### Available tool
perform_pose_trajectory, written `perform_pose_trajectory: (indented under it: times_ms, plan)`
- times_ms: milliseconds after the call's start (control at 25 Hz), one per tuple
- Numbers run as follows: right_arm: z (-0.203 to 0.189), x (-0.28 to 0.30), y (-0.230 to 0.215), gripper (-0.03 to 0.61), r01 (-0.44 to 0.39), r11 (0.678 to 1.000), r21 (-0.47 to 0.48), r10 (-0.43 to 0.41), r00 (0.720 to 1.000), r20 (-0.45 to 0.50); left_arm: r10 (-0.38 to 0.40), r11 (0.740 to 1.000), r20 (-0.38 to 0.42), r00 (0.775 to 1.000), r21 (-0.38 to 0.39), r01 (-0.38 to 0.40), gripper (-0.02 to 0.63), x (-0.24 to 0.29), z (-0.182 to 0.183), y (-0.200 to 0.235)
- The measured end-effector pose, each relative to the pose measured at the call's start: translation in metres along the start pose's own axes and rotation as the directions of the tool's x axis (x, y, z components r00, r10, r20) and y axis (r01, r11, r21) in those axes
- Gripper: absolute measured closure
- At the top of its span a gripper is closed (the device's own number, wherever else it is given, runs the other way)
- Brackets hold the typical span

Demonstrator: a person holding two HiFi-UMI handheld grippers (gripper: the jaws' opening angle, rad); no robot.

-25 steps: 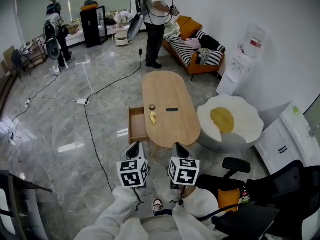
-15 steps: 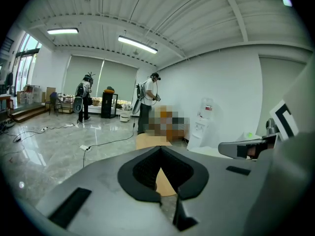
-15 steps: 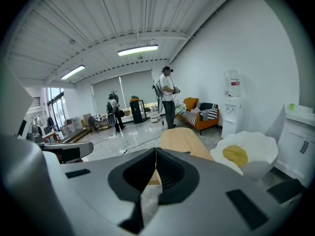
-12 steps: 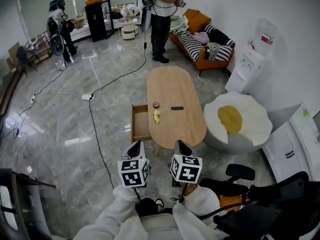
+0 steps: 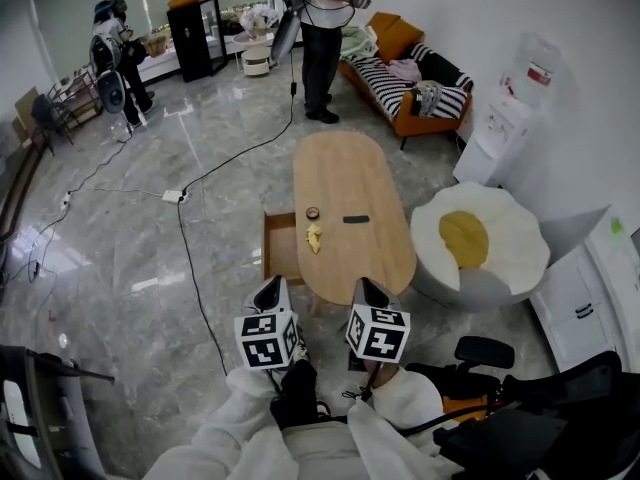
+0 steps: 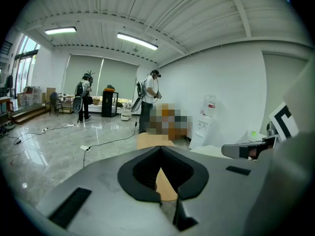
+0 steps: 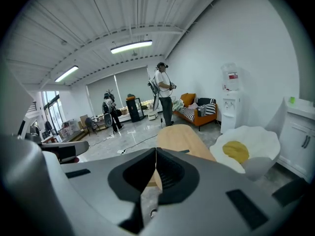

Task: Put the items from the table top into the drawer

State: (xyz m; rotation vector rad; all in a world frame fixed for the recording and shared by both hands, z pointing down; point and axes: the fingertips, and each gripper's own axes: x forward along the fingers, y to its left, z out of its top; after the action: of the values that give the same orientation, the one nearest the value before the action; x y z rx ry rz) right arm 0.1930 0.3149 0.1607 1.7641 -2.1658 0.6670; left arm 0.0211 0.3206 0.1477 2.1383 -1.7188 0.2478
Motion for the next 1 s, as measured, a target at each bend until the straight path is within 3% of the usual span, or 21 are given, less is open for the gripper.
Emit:
perform_pose_trajectory:
  times_ms: [280,520,1000]
  plan:
    - [0.026,0.044,0.005,0.515,0.004,1.0,-0.02,-0.003,1.0,0.023,-0.014,1.0,0.035,0.999,0.001,0.014,0.614,0.047,0.026,0.019]
    - [0.041,0.092,0.003,0.515,0.02,1.0,-0.002,-0.02,1.0,-0.007,-0.042,0.998,0.017,0.999,0.039,0.041,0.614,0.088,0.044,0.028]
    - [0.09,0.182,0.006,0.515,0.059,0.998,-0.012,-0.059,0.998,-0.034,-0.068,0.997,0.009,0.998,0.027,0.068,0.614,0.182,0.093,0.071]
